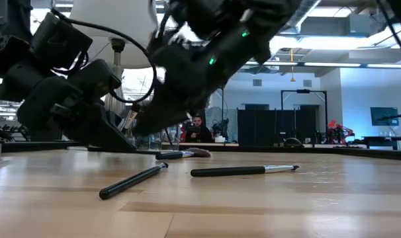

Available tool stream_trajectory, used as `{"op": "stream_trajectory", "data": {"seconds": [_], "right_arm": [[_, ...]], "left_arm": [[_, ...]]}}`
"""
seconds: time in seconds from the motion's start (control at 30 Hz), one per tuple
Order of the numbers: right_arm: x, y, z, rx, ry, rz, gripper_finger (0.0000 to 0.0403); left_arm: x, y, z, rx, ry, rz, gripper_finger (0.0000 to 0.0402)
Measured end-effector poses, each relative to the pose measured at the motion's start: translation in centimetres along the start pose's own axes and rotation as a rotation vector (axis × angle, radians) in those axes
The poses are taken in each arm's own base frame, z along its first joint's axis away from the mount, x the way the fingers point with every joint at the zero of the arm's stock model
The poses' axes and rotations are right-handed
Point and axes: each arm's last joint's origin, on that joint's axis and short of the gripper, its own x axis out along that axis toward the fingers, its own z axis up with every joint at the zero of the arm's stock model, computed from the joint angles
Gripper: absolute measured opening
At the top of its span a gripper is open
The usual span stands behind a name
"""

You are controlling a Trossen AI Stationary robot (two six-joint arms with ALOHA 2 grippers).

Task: Put items in baskets/containers
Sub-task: Put the black eyeshadow brush in the transparent organizer

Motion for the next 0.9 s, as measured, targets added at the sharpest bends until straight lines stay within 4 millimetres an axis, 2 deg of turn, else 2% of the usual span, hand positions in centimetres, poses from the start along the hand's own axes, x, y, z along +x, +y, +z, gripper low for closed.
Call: {"op": "stream_trajectory", "data": {"seconds": [0.13,0.27,0.53,0.63,0.9], "right_arm": [[2.1,-0.8,-0.2,0.063,0.168,-0.026,0.0187],[3.2,-1.3,0.6,0.074,0.181,-0.033,0.0168],[2.7,-1.3,1.5,0.057,0.164,-0.034,0.0133],[2.8,-1.3,1.2,0.056,0.186,-0.034,0.0115],[3.0,-1.4,1.0,0.058,0.193,-0.036,0.0037]], "left_arm": [[-0.3,0.1,0.4,0.002,-0.008,0.023,0.001],[-0.3,0.1,0.2,0.004,0.004,0.027,0.001],[-0.3,0.1,0.1,0.006,0.016,0.031,0.001],[-0.3,0.1,0.1,0.006,0.015,0.032,0.001],[-0.2,0.1,0.2,-0.002,0.012,0.031,0.001]]}}
